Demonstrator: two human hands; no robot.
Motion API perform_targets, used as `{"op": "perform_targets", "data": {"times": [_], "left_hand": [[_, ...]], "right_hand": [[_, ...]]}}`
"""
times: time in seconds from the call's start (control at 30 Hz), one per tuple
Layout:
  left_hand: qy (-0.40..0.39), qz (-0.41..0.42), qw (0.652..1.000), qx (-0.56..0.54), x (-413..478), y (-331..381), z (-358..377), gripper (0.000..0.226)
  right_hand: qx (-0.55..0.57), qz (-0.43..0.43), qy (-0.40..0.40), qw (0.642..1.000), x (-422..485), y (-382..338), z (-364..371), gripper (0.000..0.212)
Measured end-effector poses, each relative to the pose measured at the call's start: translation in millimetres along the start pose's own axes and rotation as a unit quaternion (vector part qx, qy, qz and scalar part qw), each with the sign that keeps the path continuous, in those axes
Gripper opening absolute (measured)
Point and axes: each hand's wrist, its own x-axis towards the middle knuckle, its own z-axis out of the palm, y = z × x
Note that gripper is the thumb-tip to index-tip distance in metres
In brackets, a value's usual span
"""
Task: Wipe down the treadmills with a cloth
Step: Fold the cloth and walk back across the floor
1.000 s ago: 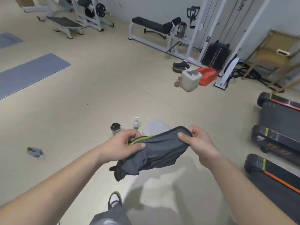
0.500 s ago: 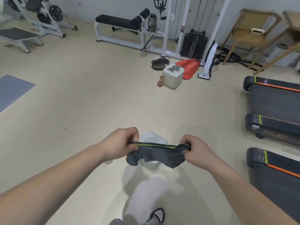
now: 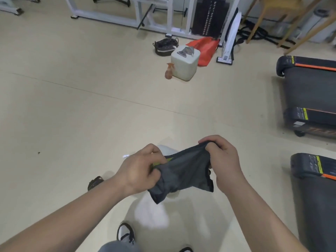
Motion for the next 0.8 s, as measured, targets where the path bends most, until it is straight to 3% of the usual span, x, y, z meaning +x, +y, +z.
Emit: {"op": "perform_targets", "data": {"times": [0.13, 0.23, 0.27, 0.33, 0.4, 0.5, 0.8], "left_hand": [[0.022, -0.023, 0.977, -0.212, 35.3, -70.4, 43.7, 0.035], [-0.038, -0.054, 0.953, -0.296, 66.8, -120.3, 66.7, 0.018], [-0.072, -0.050, 0.962, -0.259, 76.6, -138.9, 78.4, 0.013], [-0.132, -0.027, 0.988, -0.071, 93.6, -175.0, 105.8, 0.005], [-0.166, -0.013, 0.984, 0.067, 107.6, -211.6, 136.0, 0.017], [-0.137, 0.019, 0.978, 0.158, 124.5, -262.5, 171.8, 0.028], [-0.047, 0.069, 0.992, 0.091, 153.3, -293.2, 165.5, 0.023]], "right_hand": [[0.045, 0.025, 0.043, 0.998, 71.3, 70.7, 38.6, 0.030], [0.060, 0.030, 0.044, 0.997, 115.4, 133.1, 60.3, 0.028], [0.056, 0.026, 0.038, 0.997, 127.1, 154.4, 67.2, 0.027], [0.054, 0.006, 0.023, 0.998, 147.7, 193.3, 79.0, 0.026], [0.052, -0.015, 0.024, 0.998, 169.1, 226.8, 89.8, 0.026], [0.073, -0.027, 0.045, 0.996, 201.6, 271.1, 106.1, 0.026], [0.071, -0.065, 0.120, 0.988, 231.8, 297.8, 115.6, 0.030]]}}
